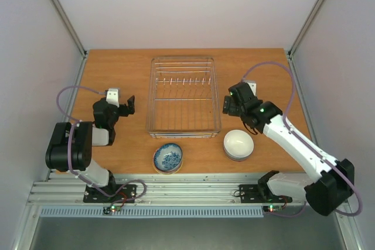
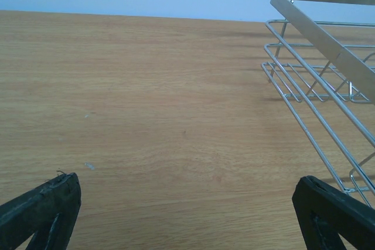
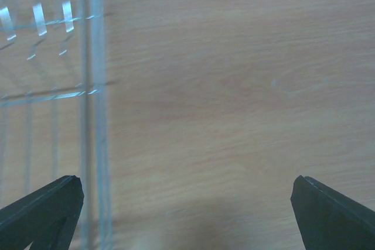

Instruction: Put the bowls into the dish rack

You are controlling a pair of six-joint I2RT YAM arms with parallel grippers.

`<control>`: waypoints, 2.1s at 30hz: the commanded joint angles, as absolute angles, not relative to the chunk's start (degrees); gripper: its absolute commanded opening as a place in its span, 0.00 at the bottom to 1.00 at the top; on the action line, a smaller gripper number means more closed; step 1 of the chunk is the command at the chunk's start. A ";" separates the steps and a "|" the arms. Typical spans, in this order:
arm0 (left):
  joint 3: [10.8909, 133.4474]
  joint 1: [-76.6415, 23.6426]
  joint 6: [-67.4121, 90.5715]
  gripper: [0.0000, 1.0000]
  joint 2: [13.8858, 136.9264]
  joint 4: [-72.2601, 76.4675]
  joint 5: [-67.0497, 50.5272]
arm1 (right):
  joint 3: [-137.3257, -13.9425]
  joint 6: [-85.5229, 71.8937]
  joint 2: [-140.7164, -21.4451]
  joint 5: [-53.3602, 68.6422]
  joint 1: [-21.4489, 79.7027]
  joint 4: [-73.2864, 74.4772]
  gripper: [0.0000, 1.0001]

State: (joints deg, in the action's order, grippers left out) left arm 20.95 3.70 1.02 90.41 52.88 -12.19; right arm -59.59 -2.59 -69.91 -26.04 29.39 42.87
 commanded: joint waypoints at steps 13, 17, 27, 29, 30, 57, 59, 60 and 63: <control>22.01 3.51 0.09 1.00 89.82 54.47 -11.47 | -63.71 -4.57 -72.08 -17.14 56.12 47.73 0.54; 21.97 3.51 0.09 0.99 89.84 54.49 -11.51 | -64.43 -6.55 -75.78 -11.96 57.82 44.22 0.42; 21.97 3.52 0.09 0.99 89.82 54.48 -11.51 | -66.36 -8.29 -83.49 2.61 62.58 37.70 0.36; 21.97 3.46 0.09 0.99 89.80 54.49 -11.50 | -66.27 -8.82 -84.27 4.26 62.83 36.73 0.35; 21.97 3.50 0.09 0.99 89.82 54.57 -11.51 | -66.19 -9.13 -84.74 4.72 62.91 36.62 0.35; 21.97 3.50 0.09 0.99 89.78 54.58 -11.53 | -63.19 -12.48 -90.47 4.10 64.01 38.88 0.17; 21.97 3.47 0.09 0.99 89.74 54.51 -11.53 | -63.27 -12.40 -90.73 4.20 64.23 39.08 0.12; 21.93 3.55 0.09 0.99 89.78 54.57 -11.52 | -63.32 -12.33 -90.78 4.14 64.31 39.22 0.09; 21.97 3.52 0.09 0.99 89.78 54.58 -11.51 | -63.86 -12.24 -90.75 3.42 64.74 40.31 0.02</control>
State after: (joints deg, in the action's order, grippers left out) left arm 20.95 3.70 1.02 90.41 52.88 -12.19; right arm -63.46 -12.05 -90.50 3.64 63.77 38.24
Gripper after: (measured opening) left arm 0.994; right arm 0.049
